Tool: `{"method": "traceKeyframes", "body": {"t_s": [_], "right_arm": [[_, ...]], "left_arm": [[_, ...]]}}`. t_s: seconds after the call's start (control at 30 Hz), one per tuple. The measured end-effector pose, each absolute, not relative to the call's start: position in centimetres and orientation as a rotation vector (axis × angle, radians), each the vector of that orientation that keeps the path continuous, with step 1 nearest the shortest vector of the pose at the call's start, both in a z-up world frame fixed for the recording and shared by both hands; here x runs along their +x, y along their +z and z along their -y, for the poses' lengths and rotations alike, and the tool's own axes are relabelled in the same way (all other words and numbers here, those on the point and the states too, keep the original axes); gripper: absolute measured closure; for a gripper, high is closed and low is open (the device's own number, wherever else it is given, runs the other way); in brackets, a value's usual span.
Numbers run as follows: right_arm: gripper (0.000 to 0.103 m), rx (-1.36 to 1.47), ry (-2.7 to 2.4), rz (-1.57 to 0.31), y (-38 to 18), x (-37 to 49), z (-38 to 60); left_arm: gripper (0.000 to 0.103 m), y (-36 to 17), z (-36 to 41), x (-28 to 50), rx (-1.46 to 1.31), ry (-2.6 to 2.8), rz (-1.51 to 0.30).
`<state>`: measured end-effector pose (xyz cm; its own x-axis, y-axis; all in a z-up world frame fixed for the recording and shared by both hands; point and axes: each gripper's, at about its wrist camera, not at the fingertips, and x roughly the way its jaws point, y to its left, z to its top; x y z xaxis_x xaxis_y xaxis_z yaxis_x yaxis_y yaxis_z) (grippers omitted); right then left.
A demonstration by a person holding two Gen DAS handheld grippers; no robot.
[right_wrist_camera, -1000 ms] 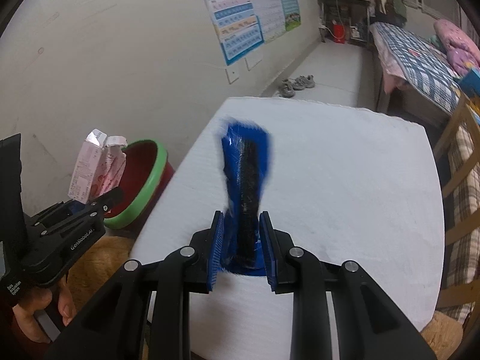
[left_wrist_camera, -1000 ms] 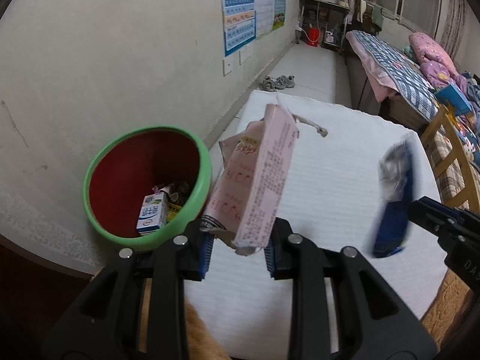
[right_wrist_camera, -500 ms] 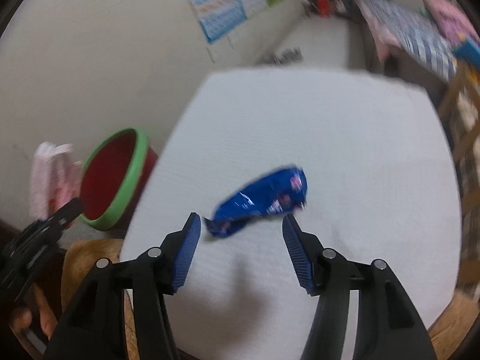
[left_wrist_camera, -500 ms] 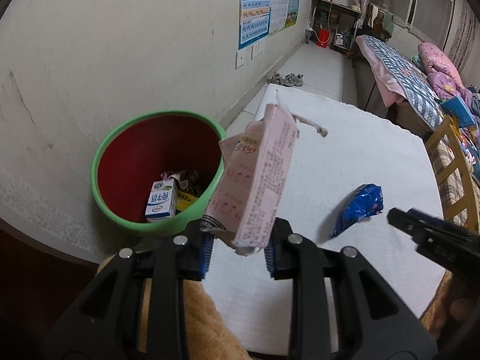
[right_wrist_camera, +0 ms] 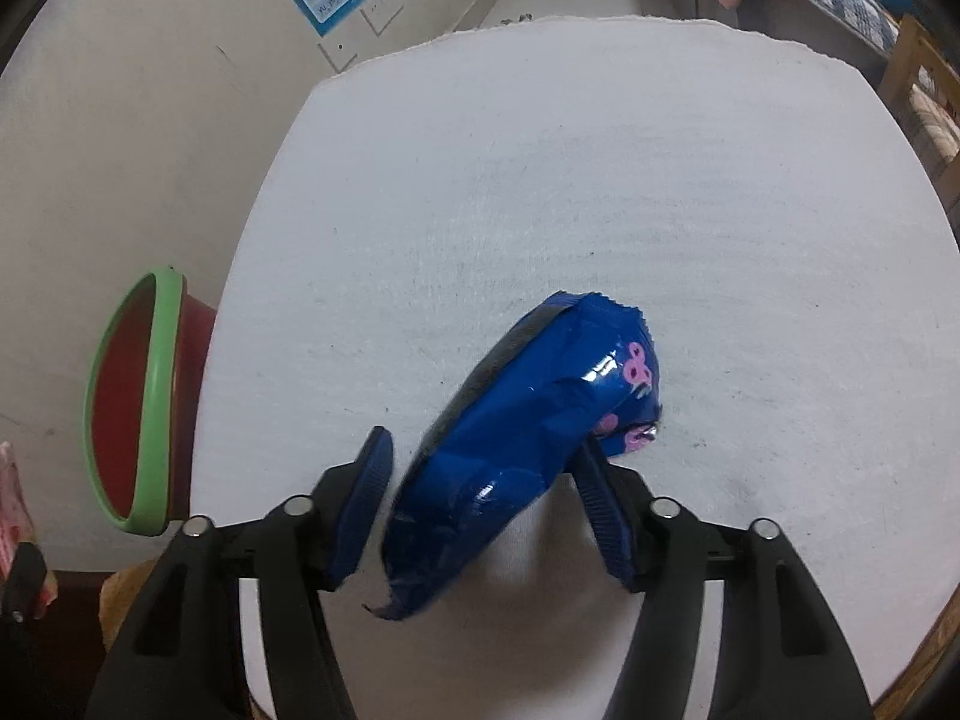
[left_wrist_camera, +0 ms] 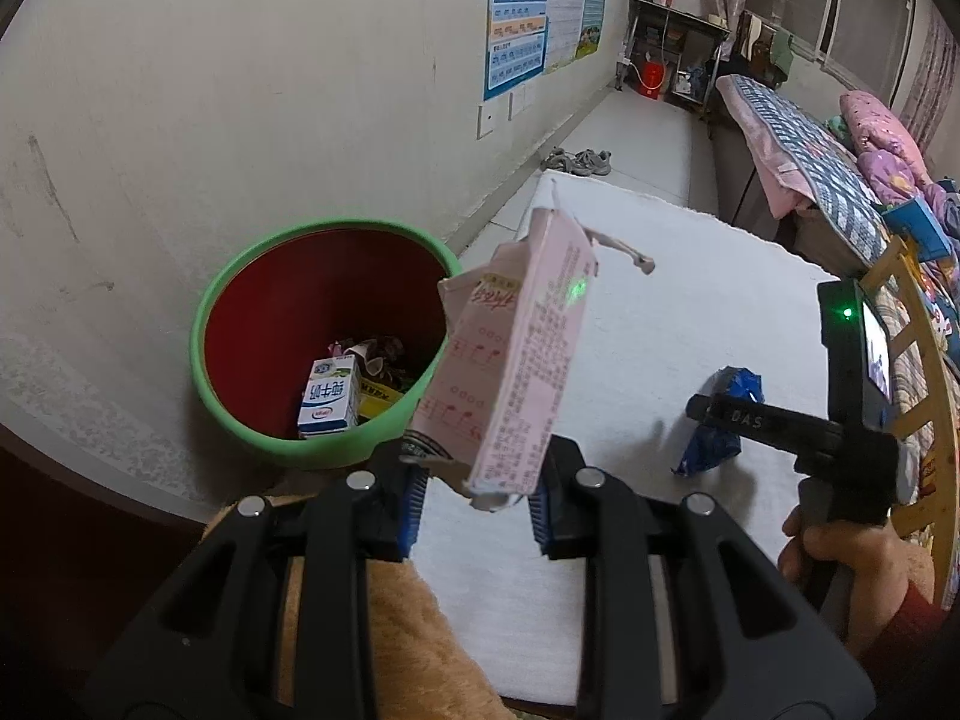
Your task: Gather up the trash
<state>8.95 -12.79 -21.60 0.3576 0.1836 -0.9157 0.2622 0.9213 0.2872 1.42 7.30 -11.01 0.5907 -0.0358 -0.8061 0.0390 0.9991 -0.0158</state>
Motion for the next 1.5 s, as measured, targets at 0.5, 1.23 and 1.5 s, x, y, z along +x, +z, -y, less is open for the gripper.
{"method": "traceKeyframes", "body": {"t_s": [0.5, 1.23, 1.5], "right_arm": [[0.059, 0.364, 0.071, -0.967, -13.2, 5.8, 12.1], [0.058, 0.11, 0.227, -0.849, -8.7, 5.6, 3.7], [0.058, 0.07, 0.269, -0.864, -9.0, 6.3, 1.1]], "left_arm": [[0.076, -11.2, -7.9, 1.7, -0.001, -0.028, -0.938], [0.076, -11.4, -11.9, 2.1, -0.06, 0.045, -0.929], [0.076, -11.6, -14.1, 2.6, -0.081, 0.075, -0.927]]}}
